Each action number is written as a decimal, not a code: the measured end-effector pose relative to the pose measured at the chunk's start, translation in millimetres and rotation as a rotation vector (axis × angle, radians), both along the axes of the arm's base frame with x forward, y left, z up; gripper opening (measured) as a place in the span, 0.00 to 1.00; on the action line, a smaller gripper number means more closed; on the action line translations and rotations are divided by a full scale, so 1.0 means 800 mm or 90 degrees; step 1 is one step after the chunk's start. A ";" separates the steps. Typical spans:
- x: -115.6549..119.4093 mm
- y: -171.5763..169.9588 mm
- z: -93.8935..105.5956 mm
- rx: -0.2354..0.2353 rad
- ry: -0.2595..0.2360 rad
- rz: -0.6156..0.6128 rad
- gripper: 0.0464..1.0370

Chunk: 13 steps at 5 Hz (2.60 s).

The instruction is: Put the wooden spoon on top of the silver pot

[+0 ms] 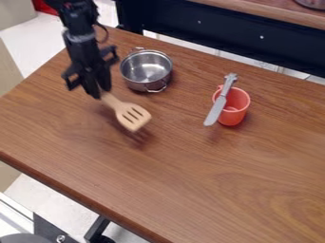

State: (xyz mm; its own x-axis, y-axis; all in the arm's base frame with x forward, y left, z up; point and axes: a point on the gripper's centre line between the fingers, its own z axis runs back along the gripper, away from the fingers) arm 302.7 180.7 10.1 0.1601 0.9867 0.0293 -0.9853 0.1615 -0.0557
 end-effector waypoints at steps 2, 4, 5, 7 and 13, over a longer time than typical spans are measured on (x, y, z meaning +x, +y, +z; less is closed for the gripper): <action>0.030 0.039 0.004 0.007 0.024 0.065 0.20; 0.076 0.030 0.002 -0.027 0.046 0.125 0.20; 0.094 0.028 0.011 -0.029 0.038 0.149 0.20; 0.119 0.010 0.003 -0.017 0.022 0.248 0.20; 0.122 -0.008 -0.010 -0.031 0.018 0.271 0.83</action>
State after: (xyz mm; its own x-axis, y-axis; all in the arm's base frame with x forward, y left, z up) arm 400.7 174.0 2.0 -0.2609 0.9652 -0.0173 -0.9650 -0.2613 -0.0245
